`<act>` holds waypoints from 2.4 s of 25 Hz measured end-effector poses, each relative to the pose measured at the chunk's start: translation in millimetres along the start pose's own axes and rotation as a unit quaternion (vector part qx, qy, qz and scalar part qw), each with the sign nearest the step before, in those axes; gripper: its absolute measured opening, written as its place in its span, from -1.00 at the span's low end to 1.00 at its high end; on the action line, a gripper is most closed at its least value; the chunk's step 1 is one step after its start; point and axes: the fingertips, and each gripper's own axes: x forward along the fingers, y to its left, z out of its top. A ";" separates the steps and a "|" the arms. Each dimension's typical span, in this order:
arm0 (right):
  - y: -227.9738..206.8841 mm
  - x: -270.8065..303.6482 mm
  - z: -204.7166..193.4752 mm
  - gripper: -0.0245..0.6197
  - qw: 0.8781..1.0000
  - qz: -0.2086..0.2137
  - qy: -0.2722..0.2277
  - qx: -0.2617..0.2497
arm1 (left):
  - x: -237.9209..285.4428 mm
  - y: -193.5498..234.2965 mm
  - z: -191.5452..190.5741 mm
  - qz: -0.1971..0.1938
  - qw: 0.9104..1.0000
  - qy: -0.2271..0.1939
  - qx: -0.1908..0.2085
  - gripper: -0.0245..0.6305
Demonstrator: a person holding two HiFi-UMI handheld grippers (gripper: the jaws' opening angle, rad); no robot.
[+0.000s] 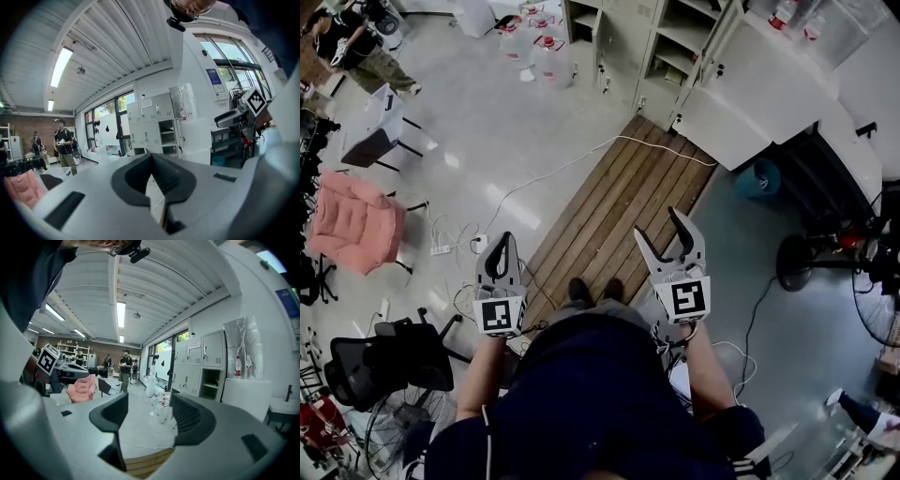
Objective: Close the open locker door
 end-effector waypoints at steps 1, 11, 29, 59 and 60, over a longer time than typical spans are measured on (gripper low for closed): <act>1.0 1.7 2.7 0.05 1.000 0.001 -0.006 -0.002 | 0.4 0.9 -0.5 0.000 1.000 0.000 0.000 -0.91; 7.7 18.2 18.3 0.46 1.000 0.005 -0.023 -0.011 | 1.9 15.2 -6.9 -0.006 1.000 0.003 -0.001 -0.91; 14.2 74.6 23.4 0.47 1.000 0.005 -0.020 -0.023 | 36.3 43.7 -24.0 -0.039 0.999 -0.003 -0.002 -0.91; -158.3 353.4 -76.5 0.46 0.995 0.100 0.004 -0.011 | 319.8 96.1 -26.0 0.053 0.999 -0.003 -0.001 -0.91; -159.0 368.3 -82.1 0.46 0.995 0.095 0.003 -0.010 | 331.8 103.8 -30.4 0.048 0.999 -0.002 0.000 -0.91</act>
